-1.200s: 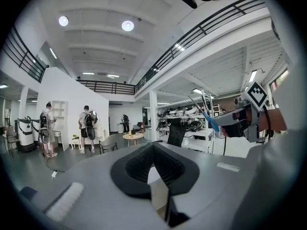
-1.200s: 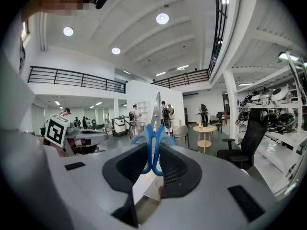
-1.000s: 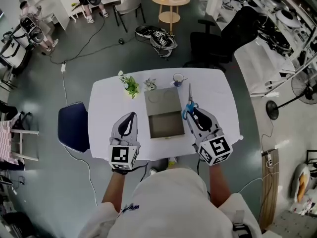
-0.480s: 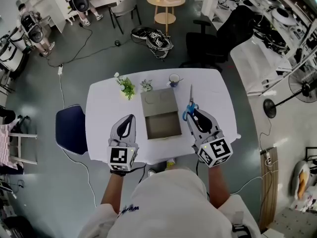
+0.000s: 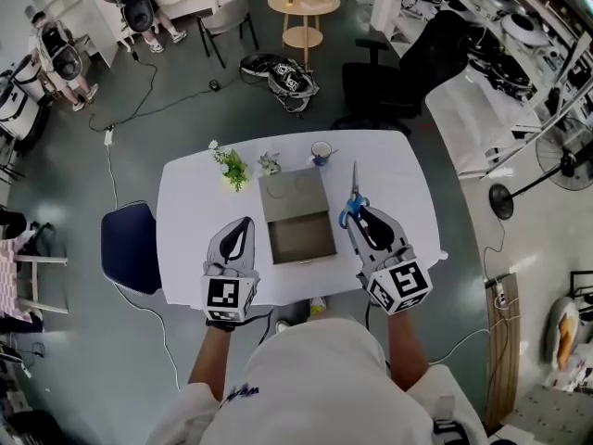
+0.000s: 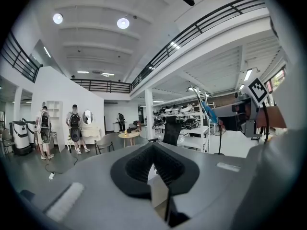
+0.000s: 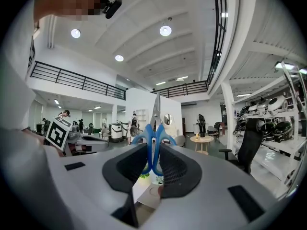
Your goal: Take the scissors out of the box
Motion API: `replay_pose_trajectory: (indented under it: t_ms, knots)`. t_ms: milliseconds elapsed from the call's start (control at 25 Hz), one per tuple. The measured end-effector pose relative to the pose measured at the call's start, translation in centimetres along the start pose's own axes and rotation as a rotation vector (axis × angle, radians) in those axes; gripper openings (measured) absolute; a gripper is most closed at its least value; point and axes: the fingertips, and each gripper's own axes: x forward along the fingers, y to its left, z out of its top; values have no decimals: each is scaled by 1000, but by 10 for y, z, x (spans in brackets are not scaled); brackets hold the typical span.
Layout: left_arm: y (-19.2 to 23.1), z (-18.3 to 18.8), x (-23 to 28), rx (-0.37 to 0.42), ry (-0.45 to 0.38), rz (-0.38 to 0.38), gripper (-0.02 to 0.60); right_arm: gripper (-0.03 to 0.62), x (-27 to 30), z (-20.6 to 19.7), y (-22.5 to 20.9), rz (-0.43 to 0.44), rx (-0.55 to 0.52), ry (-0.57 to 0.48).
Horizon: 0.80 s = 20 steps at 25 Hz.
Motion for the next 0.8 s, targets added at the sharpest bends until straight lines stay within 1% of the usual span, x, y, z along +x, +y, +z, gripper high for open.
replay_pose_trajectory:
  t_ms: [120,280,560,800]
  knots:
    - [0,3,2,-4,-10,-2,2,87,0,1,-1,-5,-2,1]
    - [2,1,1,-3,1,-3,2,87,1,-2,-2,-13,-2,2]
    - [1,-2,2,3,-4,-5,2,87,-1,-4,-3,-26,-6,-1]
    - [1,1,-2,-6,-7,1,2,87,-1,-1,-1,-24,-18,-1]
